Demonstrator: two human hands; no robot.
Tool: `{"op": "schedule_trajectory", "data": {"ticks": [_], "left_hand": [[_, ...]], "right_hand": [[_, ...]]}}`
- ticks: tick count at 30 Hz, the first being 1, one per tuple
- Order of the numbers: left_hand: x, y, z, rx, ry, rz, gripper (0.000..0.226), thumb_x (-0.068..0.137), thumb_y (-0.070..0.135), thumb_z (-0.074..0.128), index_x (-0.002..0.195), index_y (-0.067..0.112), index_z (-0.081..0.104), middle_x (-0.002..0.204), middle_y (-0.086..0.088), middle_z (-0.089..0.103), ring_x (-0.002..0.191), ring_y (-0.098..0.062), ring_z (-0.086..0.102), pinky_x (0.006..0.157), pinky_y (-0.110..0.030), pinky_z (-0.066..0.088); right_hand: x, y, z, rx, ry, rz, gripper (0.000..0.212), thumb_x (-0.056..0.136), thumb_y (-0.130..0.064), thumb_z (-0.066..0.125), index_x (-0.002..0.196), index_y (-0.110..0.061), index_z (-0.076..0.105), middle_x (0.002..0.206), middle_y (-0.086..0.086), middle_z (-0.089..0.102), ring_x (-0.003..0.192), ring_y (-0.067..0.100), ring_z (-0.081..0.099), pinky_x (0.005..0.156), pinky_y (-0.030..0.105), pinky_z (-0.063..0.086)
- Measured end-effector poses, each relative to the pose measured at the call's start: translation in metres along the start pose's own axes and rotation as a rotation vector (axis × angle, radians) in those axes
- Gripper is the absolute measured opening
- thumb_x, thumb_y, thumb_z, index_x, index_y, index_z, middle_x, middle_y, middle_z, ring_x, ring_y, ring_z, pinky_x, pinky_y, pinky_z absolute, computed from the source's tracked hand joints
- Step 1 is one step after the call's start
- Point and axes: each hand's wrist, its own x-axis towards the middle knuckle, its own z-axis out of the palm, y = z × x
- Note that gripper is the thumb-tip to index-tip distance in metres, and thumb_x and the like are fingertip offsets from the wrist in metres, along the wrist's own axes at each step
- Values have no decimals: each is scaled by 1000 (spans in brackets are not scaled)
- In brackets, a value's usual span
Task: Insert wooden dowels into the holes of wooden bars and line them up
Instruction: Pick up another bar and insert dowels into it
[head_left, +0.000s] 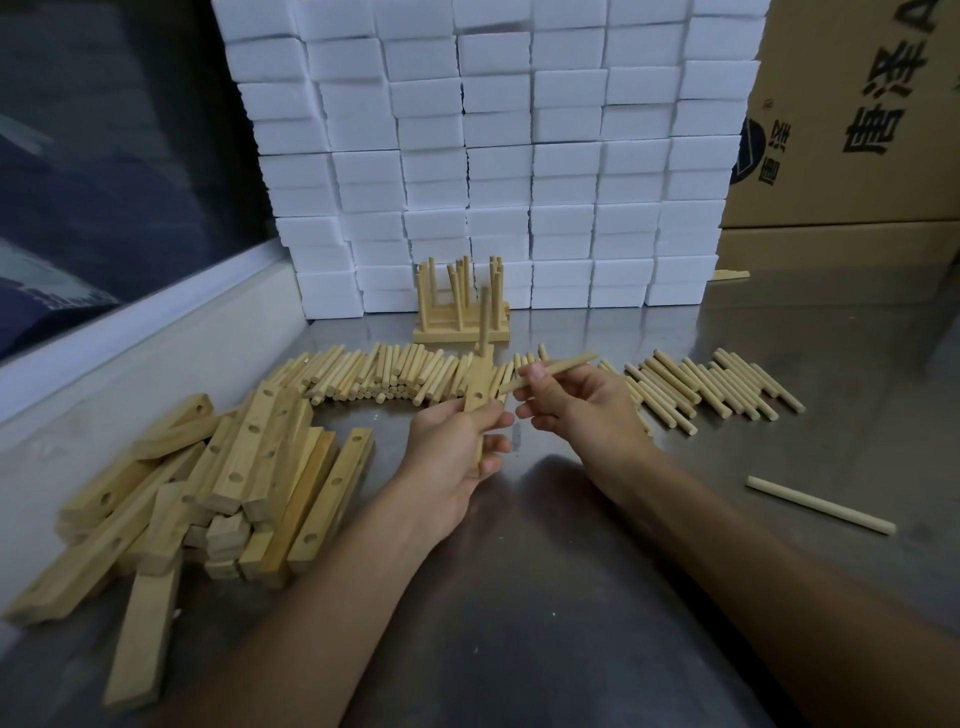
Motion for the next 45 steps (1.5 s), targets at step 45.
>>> {"op": "schedule_trajectory", "data": {"ticks": [45], "left_hand": [[-3,-9,7,64,-65,64,23,102,7,42,105,2,64,83,-13,62,50,-16,50,41,-24,38]], "right_hand": [[-6,2,10,-763,5,-391,29,99,-33,57,95,-8,72,77,-1,70,71,12,66,70,38,55]]}}
